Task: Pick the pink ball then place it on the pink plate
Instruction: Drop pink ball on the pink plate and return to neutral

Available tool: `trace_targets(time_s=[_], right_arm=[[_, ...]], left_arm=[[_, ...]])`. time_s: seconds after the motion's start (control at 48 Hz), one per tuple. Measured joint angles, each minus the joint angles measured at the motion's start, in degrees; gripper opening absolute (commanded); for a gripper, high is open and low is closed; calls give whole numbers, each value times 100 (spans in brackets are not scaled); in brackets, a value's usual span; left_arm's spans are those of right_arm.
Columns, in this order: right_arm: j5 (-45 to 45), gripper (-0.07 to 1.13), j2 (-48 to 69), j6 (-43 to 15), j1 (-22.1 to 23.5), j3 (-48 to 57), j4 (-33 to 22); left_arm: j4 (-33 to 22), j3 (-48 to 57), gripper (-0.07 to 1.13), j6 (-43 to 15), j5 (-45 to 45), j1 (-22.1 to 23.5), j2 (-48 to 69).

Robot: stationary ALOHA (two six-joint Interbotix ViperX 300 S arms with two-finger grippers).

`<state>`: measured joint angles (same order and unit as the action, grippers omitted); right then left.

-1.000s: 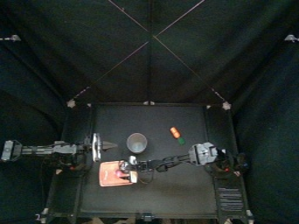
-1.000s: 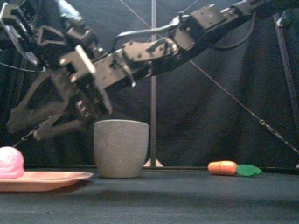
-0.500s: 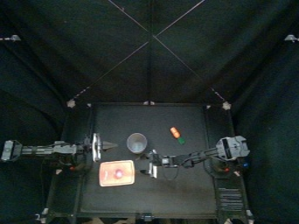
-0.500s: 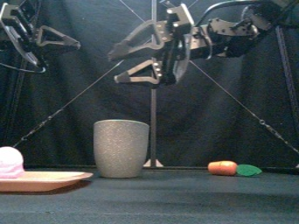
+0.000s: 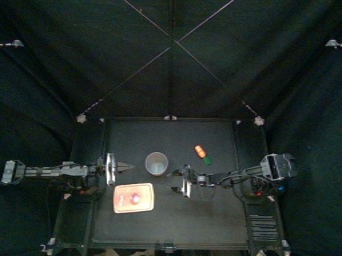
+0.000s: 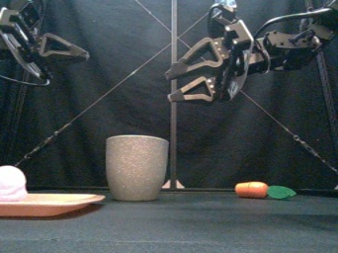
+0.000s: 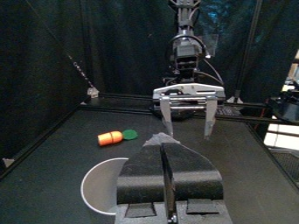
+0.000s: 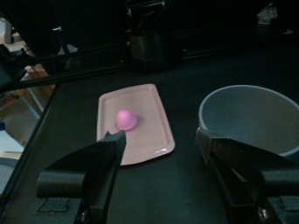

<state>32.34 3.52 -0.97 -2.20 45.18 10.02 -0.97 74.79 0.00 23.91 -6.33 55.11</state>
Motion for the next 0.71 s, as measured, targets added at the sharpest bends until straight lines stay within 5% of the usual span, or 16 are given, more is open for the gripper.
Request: trace_targets(time_s=[0.708], right_arm=[[0, 97, 756, 9, 220, 79, -26]], left_arm=[[0, 97, 2, 9, -9, 97, 0]])
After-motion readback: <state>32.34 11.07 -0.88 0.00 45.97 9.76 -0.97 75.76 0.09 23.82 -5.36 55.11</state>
